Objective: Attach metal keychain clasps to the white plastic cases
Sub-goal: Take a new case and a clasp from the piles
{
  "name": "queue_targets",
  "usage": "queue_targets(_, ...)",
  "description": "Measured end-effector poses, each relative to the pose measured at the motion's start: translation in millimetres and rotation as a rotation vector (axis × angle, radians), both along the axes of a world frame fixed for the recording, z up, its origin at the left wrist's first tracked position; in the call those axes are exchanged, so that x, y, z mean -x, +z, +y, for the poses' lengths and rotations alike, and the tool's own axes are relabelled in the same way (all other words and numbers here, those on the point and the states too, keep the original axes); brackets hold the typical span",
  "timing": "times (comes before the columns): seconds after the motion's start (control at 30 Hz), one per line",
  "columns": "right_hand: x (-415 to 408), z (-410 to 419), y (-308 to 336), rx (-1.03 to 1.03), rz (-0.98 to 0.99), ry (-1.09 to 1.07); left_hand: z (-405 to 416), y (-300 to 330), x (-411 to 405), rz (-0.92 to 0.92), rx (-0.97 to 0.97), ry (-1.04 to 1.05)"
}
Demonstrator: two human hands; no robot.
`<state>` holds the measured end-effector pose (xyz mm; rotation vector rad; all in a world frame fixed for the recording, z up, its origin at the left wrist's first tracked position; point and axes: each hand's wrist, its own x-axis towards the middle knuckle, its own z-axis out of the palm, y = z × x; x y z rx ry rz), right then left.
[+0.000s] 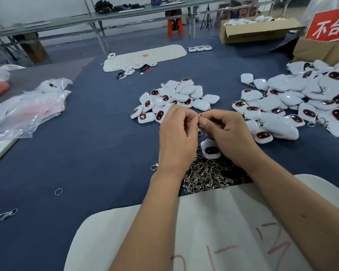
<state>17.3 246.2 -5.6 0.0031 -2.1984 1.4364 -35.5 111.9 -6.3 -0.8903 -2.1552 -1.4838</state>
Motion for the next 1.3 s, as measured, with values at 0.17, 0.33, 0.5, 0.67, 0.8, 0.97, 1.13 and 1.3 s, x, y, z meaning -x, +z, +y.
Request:
queue_targets(0.17,0.0,-2.9,-1.3,-0.072,0.037,-0.099,-2.0,0.5,0.6,0.015,0.043,0.001)
queue_targets(0.33,-0.9,-3.1,-1.3,-0.327,0.126,-0.204,-4.2,0.3,0.1,0.024,0.082,0.002)
queue_targets(0.5,-1.4,-3.3,0.8,-0.508,0.175,-0.238,-4.0,-1.2,0.7,0.031,0.105,0.02)
queue_targets(0.67,-2.0,-1.6,2.4,-0.635,0.167,-0.225,-2.4,-1.8,-2.3,0.017,0.124,0.031)
queue_targets(0.8,-0.7,-1.3,1.6,-0.642,0.18,-0.253,1.8,-3.6,-4.9,-0.01,0.124,0.063)
queue_targets(0.97,-1.0,-3.3,-2.0,-0.531,0.193,-0.238,2.2,-3.0,-3.6,-0.018,0.113,0.065)
queue_targets(1.13,-1.3,-0.6,-1.9,-0.476,0.225,-0.232,0.4,-2.0,-0.3,0.022,0.123,0.014)
queue_targets(1.3,0.8,-1.1,-3.6,-0.178,0.075,-0.134,2.0,-2.5,-1.3,0.037,0.083,0.02)
